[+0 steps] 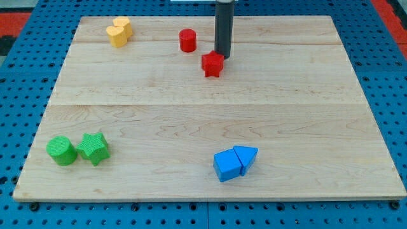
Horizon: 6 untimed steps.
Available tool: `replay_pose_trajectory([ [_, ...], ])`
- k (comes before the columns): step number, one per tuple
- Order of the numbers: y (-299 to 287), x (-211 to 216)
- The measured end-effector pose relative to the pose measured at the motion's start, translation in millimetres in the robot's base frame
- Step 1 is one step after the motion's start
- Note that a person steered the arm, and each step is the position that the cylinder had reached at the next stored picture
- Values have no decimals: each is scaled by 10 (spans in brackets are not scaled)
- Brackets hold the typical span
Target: Slide the red circle towards down
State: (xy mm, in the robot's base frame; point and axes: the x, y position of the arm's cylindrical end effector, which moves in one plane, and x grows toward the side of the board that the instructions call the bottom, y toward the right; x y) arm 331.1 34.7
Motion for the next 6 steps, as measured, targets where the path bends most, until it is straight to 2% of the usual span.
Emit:
replay_pose_trajectory([
  [2, -222, -881],
  [3, -732, -814],
  [4, -724, -254],
  [5, -689, -4],
  [6, -392, -421],
])
